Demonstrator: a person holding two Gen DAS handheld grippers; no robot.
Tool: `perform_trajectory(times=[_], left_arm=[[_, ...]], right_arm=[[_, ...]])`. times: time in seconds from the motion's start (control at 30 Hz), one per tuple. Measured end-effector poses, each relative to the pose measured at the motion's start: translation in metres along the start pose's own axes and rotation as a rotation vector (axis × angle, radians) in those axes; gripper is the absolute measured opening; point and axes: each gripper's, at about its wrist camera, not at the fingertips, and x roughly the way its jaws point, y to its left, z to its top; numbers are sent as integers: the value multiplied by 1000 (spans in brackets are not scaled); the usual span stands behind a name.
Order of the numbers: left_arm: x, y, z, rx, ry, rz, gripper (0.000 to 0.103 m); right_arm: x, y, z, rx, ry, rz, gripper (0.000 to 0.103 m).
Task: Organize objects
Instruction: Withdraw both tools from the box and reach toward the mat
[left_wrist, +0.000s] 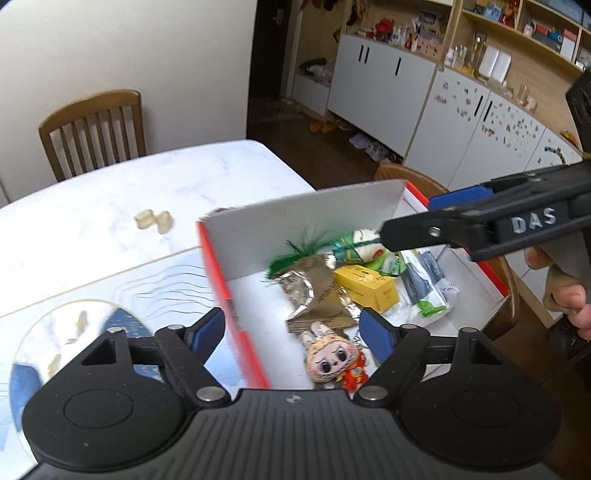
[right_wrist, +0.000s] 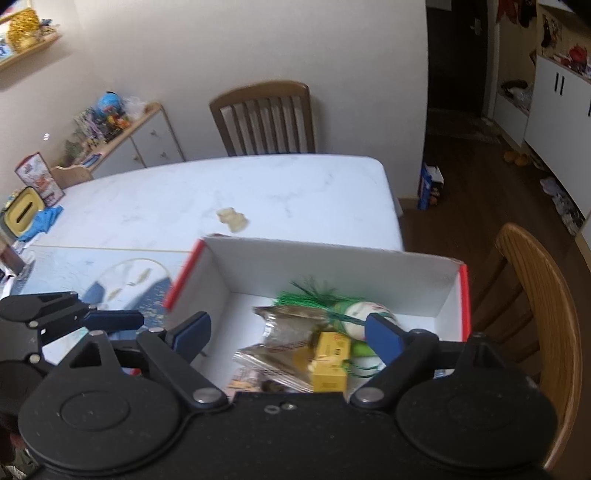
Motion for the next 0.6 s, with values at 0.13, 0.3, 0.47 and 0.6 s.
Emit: perform_trajectory(times=[0.13, 0.3, 0.47, 0.6], left_arm=[[-19, 21, -6, -13, -20, 15, 84], [-41, 56, -19, -45, -35, 44, 87], [-60, 97, -38, -77, -51, 67, 103], [-71, 128, -54, -100, -52, 101, 103]], right_arm=[[-9, 24, 0, -30, -30, 19, 90], [-7, 57, 2, -52, -36, 48, 92], [6, 92, 3, -67, -21, 70, 93], [20, 120, 4, -73, 0, 80, 93]])
